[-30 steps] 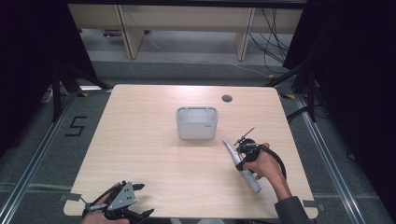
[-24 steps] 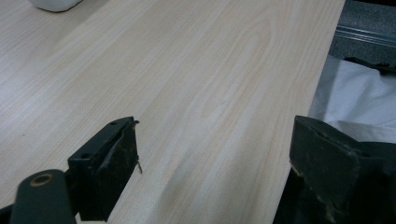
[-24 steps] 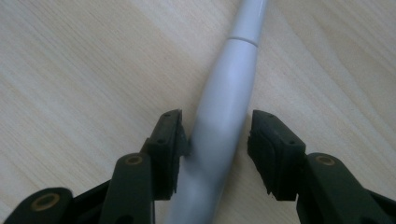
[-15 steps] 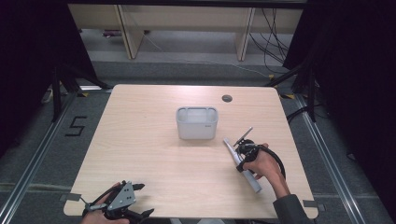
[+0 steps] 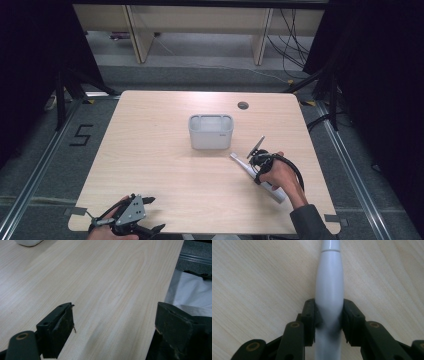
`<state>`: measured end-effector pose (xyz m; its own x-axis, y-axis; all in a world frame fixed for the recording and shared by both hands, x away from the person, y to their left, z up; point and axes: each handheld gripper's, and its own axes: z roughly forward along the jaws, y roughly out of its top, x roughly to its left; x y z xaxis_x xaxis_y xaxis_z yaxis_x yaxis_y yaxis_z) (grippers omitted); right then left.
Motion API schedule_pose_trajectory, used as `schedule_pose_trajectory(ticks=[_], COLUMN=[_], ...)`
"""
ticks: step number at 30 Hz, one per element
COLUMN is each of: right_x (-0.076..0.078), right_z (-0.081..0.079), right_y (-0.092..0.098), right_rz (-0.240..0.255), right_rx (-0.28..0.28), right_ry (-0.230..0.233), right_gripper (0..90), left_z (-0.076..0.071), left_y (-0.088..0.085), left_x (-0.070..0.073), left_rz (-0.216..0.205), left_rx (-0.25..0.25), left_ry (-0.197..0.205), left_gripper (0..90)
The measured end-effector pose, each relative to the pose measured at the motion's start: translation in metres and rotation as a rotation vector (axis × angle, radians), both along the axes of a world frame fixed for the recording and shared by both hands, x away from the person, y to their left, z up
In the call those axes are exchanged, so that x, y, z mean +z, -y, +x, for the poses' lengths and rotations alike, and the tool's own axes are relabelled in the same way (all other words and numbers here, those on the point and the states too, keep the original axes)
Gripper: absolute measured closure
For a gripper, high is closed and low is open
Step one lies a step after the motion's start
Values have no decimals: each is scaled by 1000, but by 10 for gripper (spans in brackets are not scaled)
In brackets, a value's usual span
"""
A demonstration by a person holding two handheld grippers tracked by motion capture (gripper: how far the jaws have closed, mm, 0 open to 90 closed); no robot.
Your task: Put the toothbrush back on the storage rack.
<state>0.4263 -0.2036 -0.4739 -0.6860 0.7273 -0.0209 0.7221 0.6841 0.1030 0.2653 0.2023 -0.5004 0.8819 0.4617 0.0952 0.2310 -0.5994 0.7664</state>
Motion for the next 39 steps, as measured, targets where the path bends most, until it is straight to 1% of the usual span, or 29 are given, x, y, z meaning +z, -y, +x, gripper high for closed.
schedule_pose_trajectory(ticks=[2,3,4,5,8,9,11,14,15,16,18,19,20,21,22,24,25,28,29,30,31,32,33,34,35,36,37,38,39], right_x=[1,-1,-1,0,1,0,0,0,1,1,1,0,1,1,1,2,4,10,19,19,23,29,35,43,43,53,53,56,60], right_z=[-1,1,0,0,0,1,2,1,0,0,1,1,-1,-1,0,-1,-2,-5,-9,-9,-10,-11,-11,-14,-14,-16,-16,-16,-17], right_y=[-1,1,1,-1,0,2,2,2,1,1,3,3,2,2,3,6,9,10,13,13,14,18,21,24,24,28,28,29,31], right_rz=[-5,-7,-11,-19,-25,-46,-51,-62,-69,-69,-69,-72,-75,-75,-66,-61,-38,-23,10,10,24,61,86,137,137,194,194,210,240], right_rx=[-10,31,26,0,12,30,38,41,38,38,68,64,48,48,64,76,83,75,53,53,52,45,51,10,10,-9,-9,-23,-21], right_ry=[-8,8,0,-10,-18,-13,-9,-15,-20,-20,-14,-14,-15,-15,-15,-7,15,32,54,54,62,102,128,153,153,198,198,214,234], right_gripper=[662,662,663,663,663,664,664,664,664,664,665,665,665,665,665,666,666,666,666,666,666,666,666,666,666,666,666,666,666], left_z=[0,0,0,0,0,0,0,0,1,0,0,-1,0,0,1,0,0,0,1,0,0,0,0,1,1,0,0,0,0], left_y=[0,0,0,0,0,0,0,0,0,0,0,1,0,0,-1,-1,0,0,-1,-1,-1,-1,-1,-1,-1,0,0,0,0], left_x=[0,0,0,0,0,0,0,0,-1,0,0,0,0,0,1,1,0,0,0,0,1,1,1,0,0,-1,-1,-1,-1], left_rz=[-1,0,-2,-5,-5,-4,-3,-3,2,3,-14,-24,-16,-16,8,5,-14,-13,4,1,2,0,0,0,-1,0,0,2,0], left_rx=[1,0,6,10,10,8,8,3,10,3,6,7,10,10,5,5,10,10,4,4,4,5,4,6,7,16,16,14,14], left_ry=[-1,-1,-6,-10,-10,-8,-8,-4,7,-2,-4,-6,-6,-6,1,-2,-9,-9,-5,-7,-6,-5,-6,-5,-7,1,1,2,2], left_gripper=[148,148,148,148,148,148,148,148,148,148,148,148,148,148,148,148,148,148,148,148,148,148,148,148,148,148,148,148,148])
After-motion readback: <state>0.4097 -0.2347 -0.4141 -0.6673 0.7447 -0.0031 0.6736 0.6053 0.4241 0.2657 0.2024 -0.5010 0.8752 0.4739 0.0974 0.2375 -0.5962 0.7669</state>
